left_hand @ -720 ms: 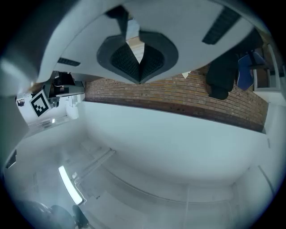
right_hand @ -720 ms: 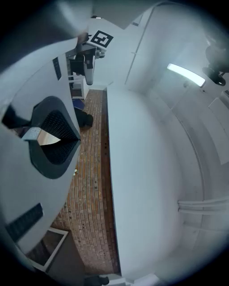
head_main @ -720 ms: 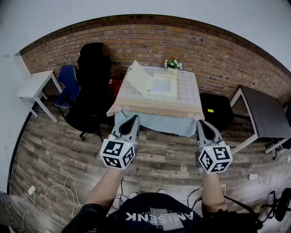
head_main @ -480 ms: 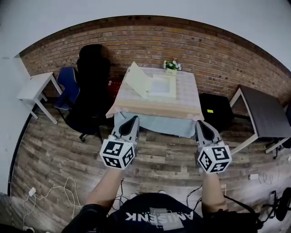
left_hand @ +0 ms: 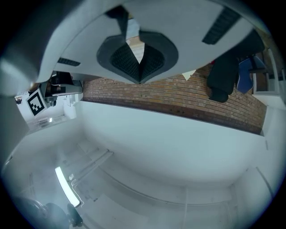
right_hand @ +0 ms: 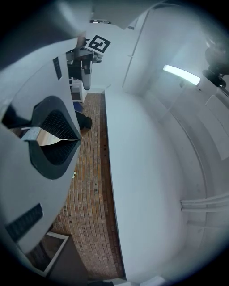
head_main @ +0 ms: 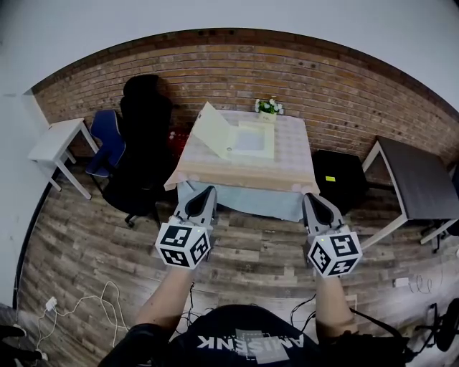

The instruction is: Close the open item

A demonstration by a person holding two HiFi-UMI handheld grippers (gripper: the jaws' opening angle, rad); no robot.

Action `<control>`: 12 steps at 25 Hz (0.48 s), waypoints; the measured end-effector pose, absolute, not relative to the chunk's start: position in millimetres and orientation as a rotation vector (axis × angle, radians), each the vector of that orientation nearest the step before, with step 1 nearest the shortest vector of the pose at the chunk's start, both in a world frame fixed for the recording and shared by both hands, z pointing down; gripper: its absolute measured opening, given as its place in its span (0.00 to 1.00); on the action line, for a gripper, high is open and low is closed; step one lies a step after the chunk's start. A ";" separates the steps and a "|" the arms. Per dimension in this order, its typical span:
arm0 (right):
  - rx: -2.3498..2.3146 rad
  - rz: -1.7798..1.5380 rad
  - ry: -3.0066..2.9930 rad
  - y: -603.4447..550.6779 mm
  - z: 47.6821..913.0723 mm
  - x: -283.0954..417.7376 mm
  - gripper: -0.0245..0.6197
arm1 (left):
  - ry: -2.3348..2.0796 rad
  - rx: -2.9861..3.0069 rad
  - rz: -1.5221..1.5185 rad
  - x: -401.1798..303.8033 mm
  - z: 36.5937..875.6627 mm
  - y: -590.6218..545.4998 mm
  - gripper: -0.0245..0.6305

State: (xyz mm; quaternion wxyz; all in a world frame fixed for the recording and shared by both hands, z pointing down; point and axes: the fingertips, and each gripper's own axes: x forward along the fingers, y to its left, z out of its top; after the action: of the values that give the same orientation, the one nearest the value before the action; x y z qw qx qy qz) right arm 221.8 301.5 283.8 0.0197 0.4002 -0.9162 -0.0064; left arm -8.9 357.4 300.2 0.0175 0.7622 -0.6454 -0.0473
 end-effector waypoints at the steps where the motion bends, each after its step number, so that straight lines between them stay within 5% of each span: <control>1: 1.243 -0.019 -2.843 299.2 284.4 224.6 0.10 | -2.006 2.362 -0.147 -6.5 301.3 355.1 0.05; 12: 1.192 -0.038 -2.865 273.1 291.7 267.6 0.10 | -2.040 2.319 -0.117 31.4 312.6 332.3 0.05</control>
State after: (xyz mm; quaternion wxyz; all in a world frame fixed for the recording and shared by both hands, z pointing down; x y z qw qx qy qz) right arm 267.6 273.1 291.7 0.0190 0.3841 -0.9230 -0.0124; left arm 31.4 332.3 312.6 0.0255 0.7500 -0.6598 -0.0380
